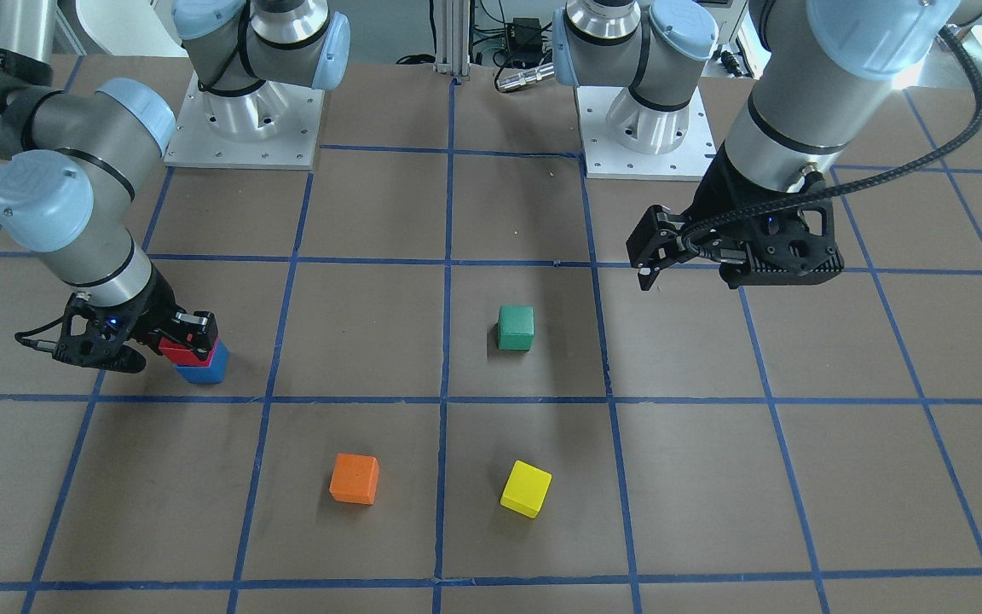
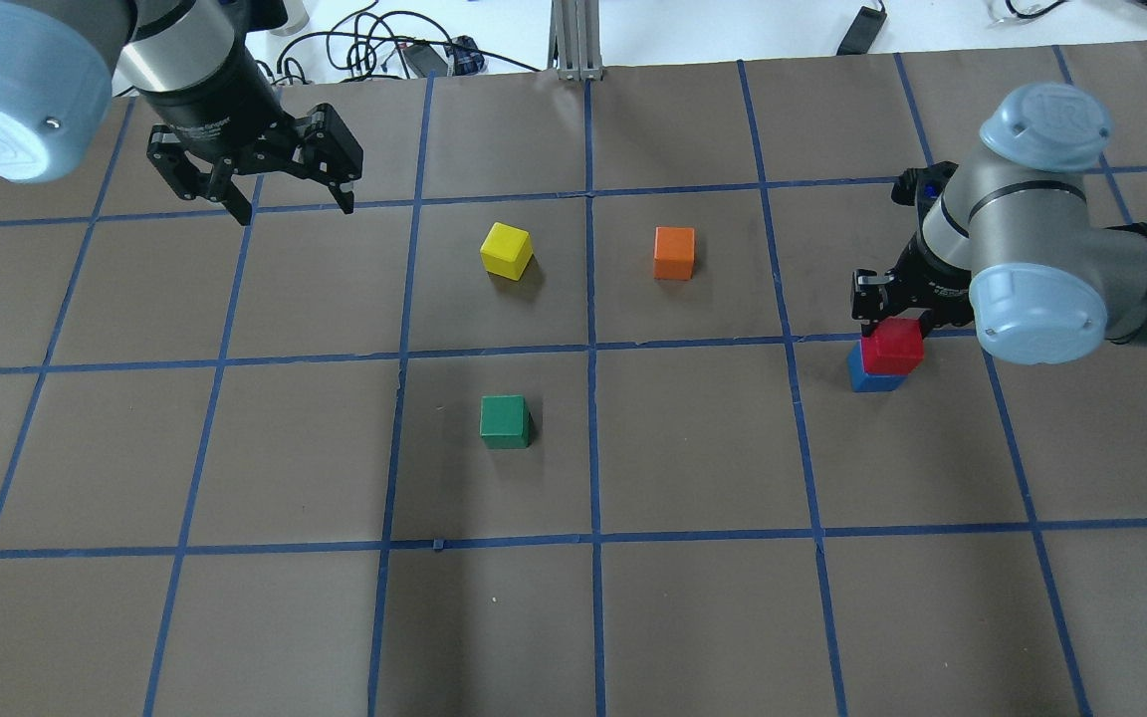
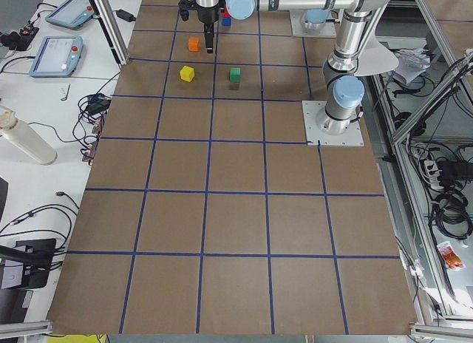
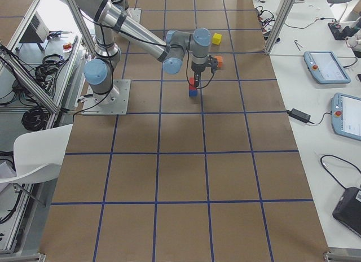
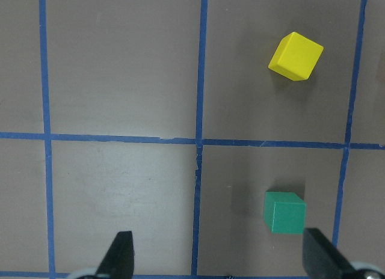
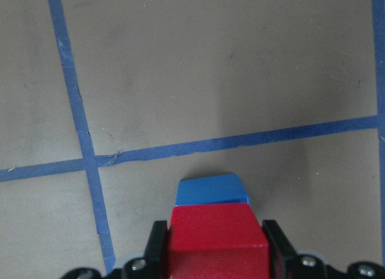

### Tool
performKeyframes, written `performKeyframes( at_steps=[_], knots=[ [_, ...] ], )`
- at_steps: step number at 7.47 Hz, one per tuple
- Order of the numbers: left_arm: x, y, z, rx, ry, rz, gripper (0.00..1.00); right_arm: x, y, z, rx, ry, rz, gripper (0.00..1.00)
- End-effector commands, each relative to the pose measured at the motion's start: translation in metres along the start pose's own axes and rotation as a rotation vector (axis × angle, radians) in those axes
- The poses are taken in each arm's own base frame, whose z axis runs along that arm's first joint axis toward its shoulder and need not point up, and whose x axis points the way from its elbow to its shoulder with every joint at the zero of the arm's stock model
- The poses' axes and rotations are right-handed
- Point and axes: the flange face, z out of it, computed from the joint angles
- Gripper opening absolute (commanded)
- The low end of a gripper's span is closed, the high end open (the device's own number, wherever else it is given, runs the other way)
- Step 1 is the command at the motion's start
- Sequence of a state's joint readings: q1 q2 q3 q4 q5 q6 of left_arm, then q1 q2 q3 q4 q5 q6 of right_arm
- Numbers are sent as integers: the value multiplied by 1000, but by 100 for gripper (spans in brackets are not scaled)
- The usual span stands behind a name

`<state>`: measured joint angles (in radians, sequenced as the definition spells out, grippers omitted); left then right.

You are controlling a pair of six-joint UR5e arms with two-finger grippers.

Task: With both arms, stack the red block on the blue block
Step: 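Open the right gripper and raise it away from the stack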

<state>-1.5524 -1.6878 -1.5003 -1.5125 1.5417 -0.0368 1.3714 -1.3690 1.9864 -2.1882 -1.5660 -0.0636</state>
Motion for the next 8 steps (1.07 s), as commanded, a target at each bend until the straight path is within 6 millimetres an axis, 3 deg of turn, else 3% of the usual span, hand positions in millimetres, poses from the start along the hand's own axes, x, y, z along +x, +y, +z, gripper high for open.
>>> performKeyframes(
  at_steps=[1,3,5,7,8],
  knots=[
    [0,0,0,-1,-2,0,100,0,0,1,-4,-2,1,80],
    [0,0,1,-3,-2,0,100,0,0,0,-3,0,1,84],
    [0,0,1,-3,0,0,100,2,-12,-29,48,37,-3,93],
    [1,-1,3,-6,0,0,100,3,-16,-118,13,66,-3,95],
    [-1,-1,1,-1,0,-2,100,-6,-10,-146,-16,50,3,94]
  ],
)
